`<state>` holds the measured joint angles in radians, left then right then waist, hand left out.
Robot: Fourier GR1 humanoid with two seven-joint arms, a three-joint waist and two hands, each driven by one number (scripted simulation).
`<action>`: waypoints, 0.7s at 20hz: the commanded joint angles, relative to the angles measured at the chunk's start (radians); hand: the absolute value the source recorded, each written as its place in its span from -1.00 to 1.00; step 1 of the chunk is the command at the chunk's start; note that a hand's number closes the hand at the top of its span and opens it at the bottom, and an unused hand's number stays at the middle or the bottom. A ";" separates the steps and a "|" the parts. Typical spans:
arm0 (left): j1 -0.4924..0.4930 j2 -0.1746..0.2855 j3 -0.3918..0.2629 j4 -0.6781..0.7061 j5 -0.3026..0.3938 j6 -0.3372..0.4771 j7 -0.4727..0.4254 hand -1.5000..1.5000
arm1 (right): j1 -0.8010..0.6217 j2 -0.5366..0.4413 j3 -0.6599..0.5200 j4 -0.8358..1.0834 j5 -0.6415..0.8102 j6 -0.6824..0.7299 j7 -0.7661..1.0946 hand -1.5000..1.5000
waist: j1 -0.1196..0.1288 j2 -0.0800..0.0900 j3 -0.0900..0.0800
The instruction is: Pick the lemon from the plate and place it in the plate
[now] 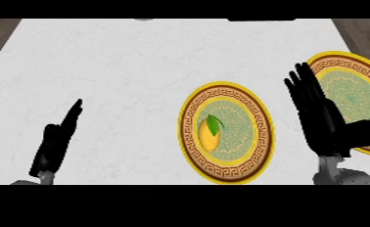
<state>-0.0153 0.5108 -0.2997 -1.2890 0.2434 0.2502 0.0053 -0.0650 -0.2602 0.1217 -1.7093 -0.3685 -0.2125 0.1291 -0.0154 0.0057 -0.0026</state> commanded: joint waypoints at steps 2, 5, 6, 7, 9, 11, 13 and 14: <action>-0.010 -0.036 0.019 -0.021 0.028 -0.017 0.069 0.00 | -0.097 -0.059 -0.051 0.005 0.047 0.028 -0.024 1.00 | 0.012 -0.004 0.002; 0.038 -0.132 -0.027 -0.102 0.065 0.031 0.109 0.00 | -0.262 -0.130 -0.090 -0.021 0.098 0.027 -0.041 1.00 | 0.023 -0.002 0.001; 0.056 -0.117 0.010 -0.094 0.107 0.000 0.091 0.00 | -0.299 -0.178 -0.115 -0.019 0.105 0.066 -0.070 1.00 | 0.031 -0.001 0.000; 0.071 -0.097 -0.009 -0.139 0.083 0.001 0.075 0.00 | -0.160 -0.400 -0.025 0.039 0.390 0.081 -0.039 1.00 | 0.002 0.000 -0.038; 0.053 -0.166 -0.028 -0.172 0.121 0.007 0.112 0.00 | -0.161 -0.239 -0.089 0.060 0.427 -0.161 -0.075 1.00 | 0.002 -0.004 0.000; 0.030 -0.174 -0.017 -0.162 0.132 0.003 0.137 0.00 | -0.138 -0.135 -0.098 0.082 0.425 -0.239 -0.163 -1.00 | 0.008 -0.003 0.003; 0.049 -0.180 -0.015 -0.133 0.122 -0.022 0.099 0.00 | -0.075 -0.067 -0.079 0.030 0.405 -0.244 -0.261 -1.00 | 0.009 -0.006 0.003; 0.010 -0.226 -0.022 -0.061 0.104 -0.004 0.083 0.00 | -0.070 -0.047 -0.080 0.027 0.395 -0.246 -0.289 -1.00 | 0.004 -0.004 0.003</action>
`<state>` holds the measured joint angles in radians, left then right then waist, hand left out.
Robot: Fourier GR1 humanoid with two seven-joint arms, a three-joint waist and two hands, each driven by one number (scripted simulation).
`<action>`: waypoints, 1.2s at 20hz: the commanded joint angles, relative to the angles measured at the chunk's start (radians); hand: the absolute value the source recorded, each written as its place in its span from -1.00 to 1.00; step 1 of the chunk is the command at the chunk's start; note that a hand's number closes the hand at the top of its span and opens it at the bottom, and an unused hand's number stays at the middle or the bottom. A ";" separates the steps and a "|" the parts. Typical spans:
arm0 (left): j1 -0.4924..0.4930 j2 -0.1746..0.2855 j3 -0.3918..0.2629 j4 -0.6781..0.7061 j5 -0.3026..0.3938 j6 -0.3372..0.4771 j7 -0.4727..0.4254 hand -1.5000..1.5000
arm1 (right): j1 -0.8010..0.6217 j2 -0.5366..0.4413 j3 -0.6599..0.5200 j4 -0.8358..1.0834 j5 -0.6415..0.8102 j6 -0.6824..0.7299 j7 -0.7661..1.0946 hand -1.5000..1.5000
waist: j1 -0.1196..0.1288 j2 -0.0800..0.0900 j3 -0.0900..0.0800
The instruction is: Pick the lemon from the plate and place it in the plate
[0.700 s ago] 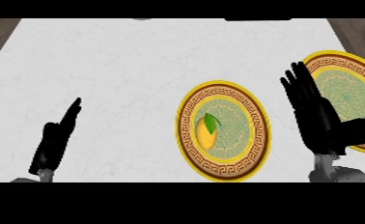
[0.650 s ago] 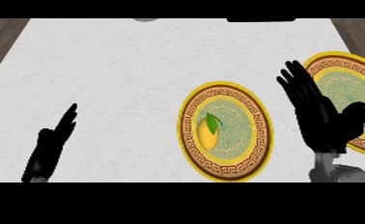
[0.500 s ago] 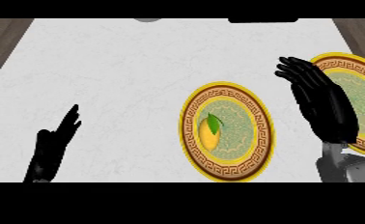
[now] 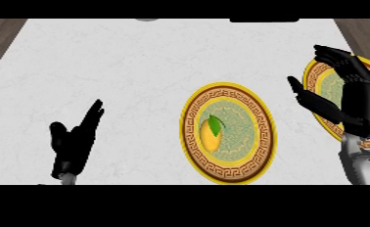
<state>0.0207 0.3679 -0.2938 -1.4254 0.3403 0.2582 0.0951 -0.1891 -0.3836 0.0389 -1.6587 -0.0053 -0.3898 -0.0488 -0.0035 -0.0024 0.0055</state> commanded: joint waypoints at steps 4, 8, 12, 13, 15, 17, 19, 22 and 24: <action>-0.020 -0.077 0.011 0.047 0.001 -0.043 0.025 0.00 | 0.097 0.040 0.018 -0.052 0.058 0.029 -0.120 -1.00 | 0.001 0.002 -0.006; -0.027 -0.058 0.025 0.005 0.014 -0.038 0.070 0.00 | 0.123 -0.102 0.077 -0.167 0.141 0.110 0.110 -1.00 | -0.002 -0.001 -0.007; -0.038 -0.065 0.035 0.028 0.012 -0.039 0.051 0.00 | 0.114 -0.236 0.174 -0.241 0.205 0.266 0.303 -1.00 | -0.006 -0.003 -0.010; -0.008 -0.093 -0.017 0.006 -0.029 -0.011 0.046 0.00 | 0.120 -0.244 0.193 -0.243 0.212 0.290 0.337 -1.00 | -0.001 -0.003 -0.009; -0.074 -0.068 0.037 0.036 0.000 -0.032 0.084 0.00 | 0.104 -0.261 0.238 -0.295 0.249 0.331 0.406 -1.00 | -0.005 0.000 -0.008; -0.020 -0.106 0.001 0.008 -0.022 -0.025 0.039 0.00 | 0.088 -0.256 0.258 -0.377 0.268 0.355 0.531 -1.00 | -0.001 -0.001 -0.007; -0.035 -0.082 0.020 0.039 -0.014 -0.047 0.066 0.00 | 0.044 -0.207 0.351 -0.420 0.355 0.351 0.679 -1.00 | 0.002 0.000 -0.008; -0.015 -0.102 0.012 0.009 -0.029 -0.037 0.061 0.00 | -0.047 -0.171 0.381 -0.333 0.375 0.421 0.749 -1.00 | 0.012 0.002 -0.007; 0.008 -0.110 -0.005 -0.004 -0.049 -0.039 0.059 0.00 | -0.042 -0.085 0.462 -0.335 0.467 0.385 0.787 -1.00 | 0.011 0.002 -0.006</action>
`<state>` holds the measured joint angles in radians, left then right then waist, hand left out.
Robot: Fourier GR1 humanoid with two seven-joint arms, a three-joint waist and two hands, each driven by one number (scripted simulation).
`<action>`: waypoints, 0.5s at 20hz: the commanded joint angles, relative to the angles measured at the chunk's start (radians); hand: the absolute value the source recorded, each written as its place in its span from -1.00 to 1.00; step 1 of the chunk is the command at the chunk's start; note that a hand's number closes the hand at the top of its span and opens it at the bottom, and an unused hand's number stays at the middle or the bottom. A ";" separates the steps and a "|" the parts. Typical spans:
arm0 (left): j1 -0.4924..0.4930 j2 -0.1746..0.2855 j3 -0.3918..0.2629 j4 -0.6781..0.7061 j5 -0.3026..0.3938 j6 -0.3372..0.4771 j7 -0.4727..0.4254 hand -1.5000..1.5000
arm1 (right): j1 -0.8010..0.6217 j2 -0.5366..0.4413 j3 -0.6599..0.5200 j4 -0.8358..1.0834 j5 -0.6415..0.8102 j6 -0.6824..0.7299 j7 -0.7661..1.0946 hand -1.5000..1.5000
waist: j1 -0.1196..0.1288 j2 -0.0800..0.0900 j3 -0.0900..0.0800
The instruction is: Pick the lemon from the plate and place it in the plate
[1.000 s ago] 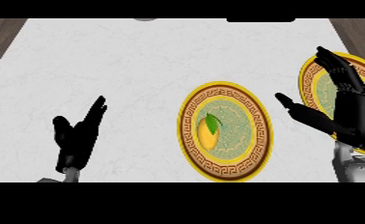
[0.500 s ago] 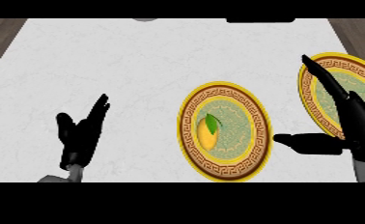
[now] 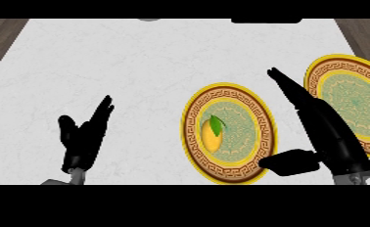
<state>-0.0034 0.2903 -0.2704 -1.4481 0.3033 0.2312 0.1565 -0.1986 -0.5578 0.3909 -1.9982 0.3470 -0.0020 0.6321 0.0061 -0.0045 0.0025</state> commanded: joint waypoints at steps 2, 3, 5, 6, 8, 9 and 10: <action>0.009 -0.029 0.012 0.067 0.000 -0.033 -0.015 0.00 | -0.110 0.138 0.118 0.037 0.140 0.038 0.181 -1.00 | 0.001 0.005 -0.003; 0.017 0.005 0.039 0.033 0.011 -0.070 -0.014 0.00 | -0.117 0.168 0.109 0.082 0.176 0.026 0.153 -1.00 | 0.001 0.005 -0.003; -0.016 -0.046 -0.001 0.018 -0.031 0.003 0.041 0.00 | -0.084 0.199 0.165 0.183 0.238 -0.007 0.097 -1.00 | 0.001 0.006 -0.003; -0.010 -0.030 0.038 0.058 0.009 -0.069 0.008 0.00 | -0.048 0.177 0.138 0.077 0.221 0.043 0.167 -1.00 | -0.006 0.004 -0.003; -0.029 -0.038 0.047 0.072 -0.010 -0.041 0.010 0.00 | -0.103 0.244 0.191 0.133 0.243 0.082 0.247 -1.00 | -0.003 0.005 -0.003; 0.049 -0.025 0.019 -0.046 -0.033 -0.028 0.041 0.00 | -0.105 0.241 0.120 0.201 0.202 0.087 0.156 -1.00 | 0.002 0.004 -0.002; 0.028 -0.044 0.026 0.021 -0.035 -0.037 0.008 0.00 | -0.094 0.259 0.151 0.110 0.193 0.135 0.249 -1.00 | -0.003 0.004 -0.003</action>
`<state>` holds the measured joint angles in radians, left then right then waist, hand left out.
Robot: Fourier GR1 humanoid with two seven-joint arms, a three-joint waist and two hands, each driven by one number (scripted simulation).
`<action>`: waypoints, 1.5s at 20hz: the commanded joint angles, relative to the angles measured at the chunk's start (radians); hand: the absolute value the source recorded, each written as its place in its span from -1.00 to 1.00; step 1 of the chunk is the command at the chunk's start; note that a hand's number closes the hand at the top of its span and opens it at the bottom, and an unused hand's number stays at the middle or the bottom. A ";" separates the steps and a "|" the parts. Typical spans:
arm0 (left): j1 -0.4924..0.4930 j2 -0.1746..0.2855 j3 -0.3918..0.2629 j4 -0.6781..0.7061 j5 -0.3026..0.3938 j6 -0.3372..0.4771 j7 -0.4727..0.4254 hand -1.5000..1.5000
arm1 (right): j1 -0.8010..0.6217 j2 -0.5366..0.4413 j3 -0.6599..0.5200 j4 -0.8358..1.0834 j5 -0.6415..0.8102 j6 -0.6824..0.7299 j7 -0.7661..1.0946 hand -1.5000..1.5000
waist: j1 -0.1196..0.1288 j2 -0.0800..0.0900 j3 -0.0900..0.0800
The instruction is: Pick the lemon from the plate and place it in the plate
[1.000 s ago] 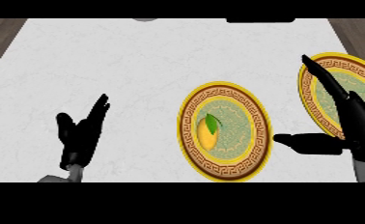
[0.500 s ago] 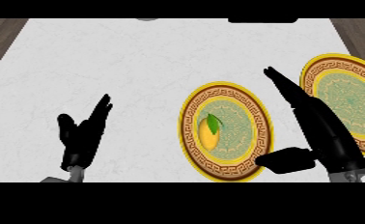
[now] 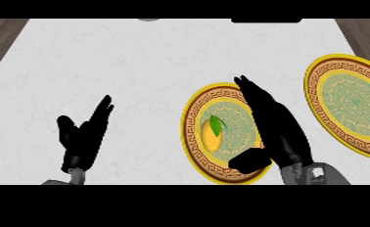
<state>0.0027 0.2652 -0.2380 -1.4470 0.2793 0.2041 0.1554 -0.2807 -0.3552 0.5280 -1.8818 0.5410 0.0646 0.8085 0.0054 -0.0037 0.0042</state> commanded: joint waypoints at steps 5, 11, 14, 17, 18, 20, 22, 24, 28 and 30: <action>-0.027 -0.025 0.044 0.039 -0.010 -0.037 0.047 0.00 | 0.045 0.152 0.056 0.106 0.098 0.003 -0.021 -1.00 | -0.004 0.004 -0.004; 0.029 -0.076 0.015 0.041 -0.060 -0.043 -0.002 0.00 | 0.055 0.218 0.088 0.115 0.204 0.005 0.006 -1.00 | -0.004 0.003 -0.004; 0.022 -0.052 0.052 0.026 -0.050 -0.064 0.011 0.00 | 0.022 0.234 0.073 0.186 0.250 0.030 0.030 -1.00 | -0.003 0.003 -0.004; 0.046 -0.057 0.056 -0.001 -0.050 -0.074 0.025 0.00 | -0.005 0.277 0.062 0.237 0.290 0.036 0.037 -1.00 | -0.001 0.003 -0.004; -0.004 -0.083 0.065 0.086 -0.055 -0.069 0.002 0.00 | 0.057 0.276 0.112 0.247 0.329 -0.023 0.011 -1.00 | -0.006 0.004 -0.004; -0.008 -0.089 0.061 0.076 -0.098 -0.062 -0.005 0.00 | 0.035 0.284 0.062 0.207 0.328 0.047 0.041 -1.00 | -0.006 0.003 -0.004; 0.021 -0.067 0.066 -0.019 -0.081 -0.082 0.071 0.00 | 0.037 0.279 0.029 0.260 0.304 0.060 -0.028 -1.00 | -0.003 0.003 -0.004; 0.029 -0.094 0.068 0.010 -0.091 -0.075 0.037 0.00 | 0.006 0.303 -0.003 0.333 0.300 0.040 -0.076 -1.00 | -0.002 0.004 -0.004; 0.005 -0.104 0.074 0.024 -0.104 -0.086 0.041 0.00 | 0.028 0.302 -0.002 0.420 0.320 0.034 -0.136 -1.00 | -0.002 0.004 -0.004; 0.034 -0.056 0.141 0.042 -0.057 -0.161 0.010 0.00 | 0.053 0.300 -0.011 0.341 0.316 0.088 -0.107 -1.00 | -0.004 0.003 -0.004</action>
<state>0.0156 0.1927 -0.1354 -1.4466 0.1971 0.0984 0.1745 -0.2445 -0.0641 0.5276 -1.5388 0.8507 0.1168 0.7103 0.0029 -0.0037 0.0049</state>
